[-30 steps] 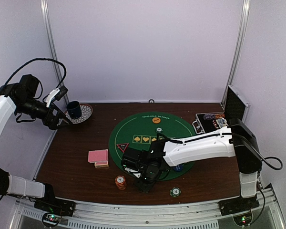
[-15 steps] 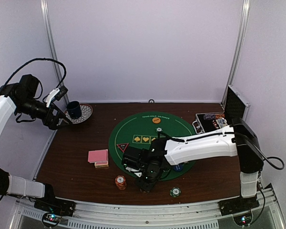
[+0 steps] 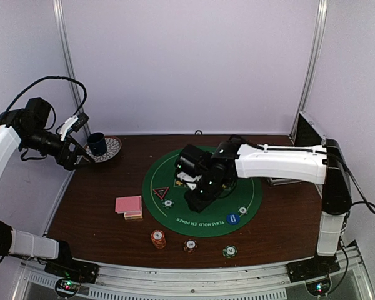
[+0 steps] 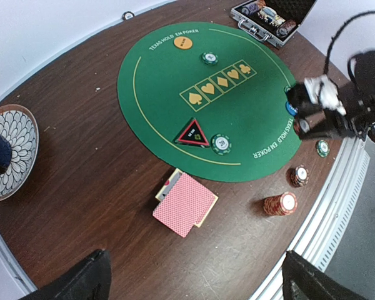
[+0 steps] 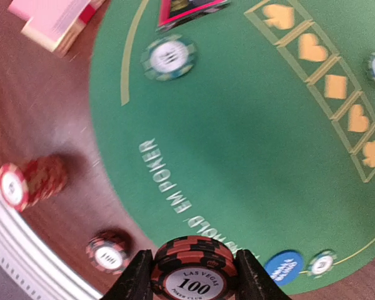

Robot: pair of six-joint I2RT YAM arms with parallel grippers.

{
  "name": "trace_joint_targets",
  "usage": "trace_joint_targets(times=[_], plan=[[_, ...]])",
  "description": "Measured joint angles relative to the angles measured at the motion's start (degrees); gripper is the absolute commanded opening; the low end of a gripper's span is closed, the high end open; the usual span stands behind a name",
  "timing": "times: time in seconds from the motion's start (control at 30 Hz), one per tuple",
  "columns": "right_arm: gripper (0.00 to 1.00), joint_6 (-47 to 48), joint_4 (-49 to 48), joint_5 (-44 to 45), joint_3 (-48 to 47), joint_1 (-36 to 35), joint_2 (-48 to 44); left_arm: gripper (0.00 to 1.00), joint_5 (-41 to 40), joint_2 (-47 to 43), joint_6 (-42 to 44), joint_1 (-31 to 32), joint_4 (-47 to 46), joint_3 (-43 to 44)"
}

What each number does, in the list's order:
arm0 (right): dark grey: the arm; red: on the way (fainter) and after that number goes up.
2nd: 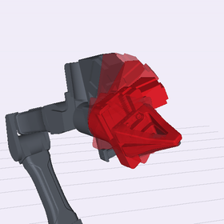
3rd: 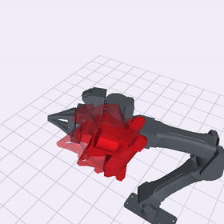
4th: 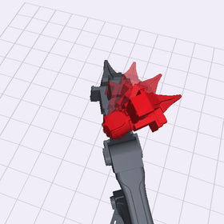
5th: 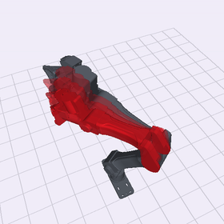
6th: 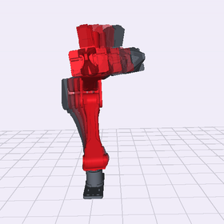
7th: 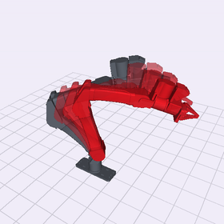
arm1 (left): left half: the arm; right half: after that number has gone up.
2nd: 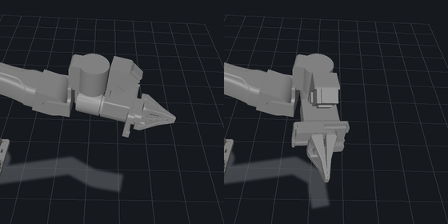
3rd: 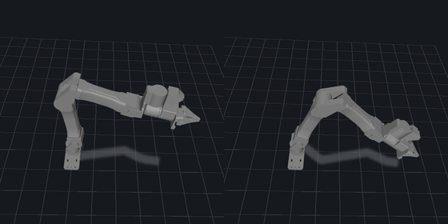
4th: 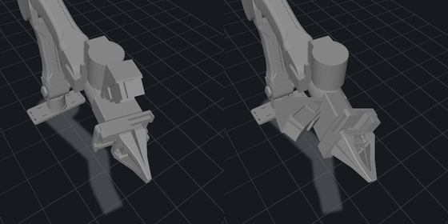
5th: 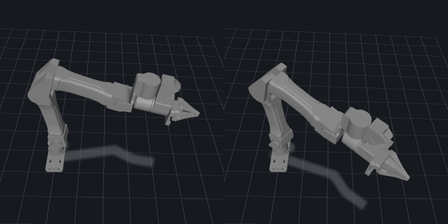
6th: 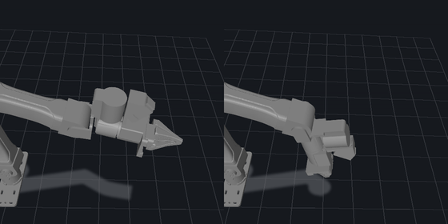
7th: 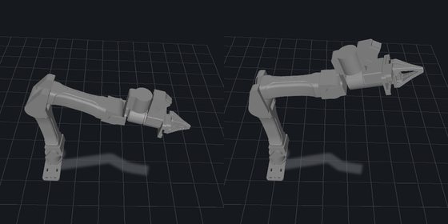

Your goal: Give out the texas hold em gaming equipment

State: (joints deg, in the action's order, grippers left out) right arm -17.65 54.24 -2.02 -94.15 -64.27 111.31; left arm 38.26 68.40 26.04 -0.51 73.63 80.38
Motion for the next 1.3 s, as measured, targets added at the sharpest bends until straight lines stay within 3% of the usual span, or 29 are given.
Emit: trace_joint_targets(times=[0.23, 0.5, 0.77, 1.17, 1.3], plan=[[0.39, 1.92, 0.13, 4.92, -7.28, 17.68, 1.64, 0.98, 0.00, -0.02, 0.00, 0.00, 0.00, 0.00], [0.39, 4.33, 0.07, 7.72, -24.79, 28.33, 17.46, 0.98, 0.00, 0.00, 0.02, 0.00, 0.04, 0.00], [0.40, 4.50, 2.01, 7.58, -34.03, 32.89, 29.75, 0.98, -0.24, 0.00, 0.24, 0.00, 0.04, 0.00], [0.42, 4.13, 2.78, 3.78, -36.33, 33.75, 33.48, 0.98, -0.96, 0.02, 0.48, 0.00, 0.04, -0.02], [0.57, 4.00, 2.60, 3.06, -36.26, 33.75, 33.48, 0.98, -1.01, 0.02, 0.50, 0.00, 0.04, -0.02]])
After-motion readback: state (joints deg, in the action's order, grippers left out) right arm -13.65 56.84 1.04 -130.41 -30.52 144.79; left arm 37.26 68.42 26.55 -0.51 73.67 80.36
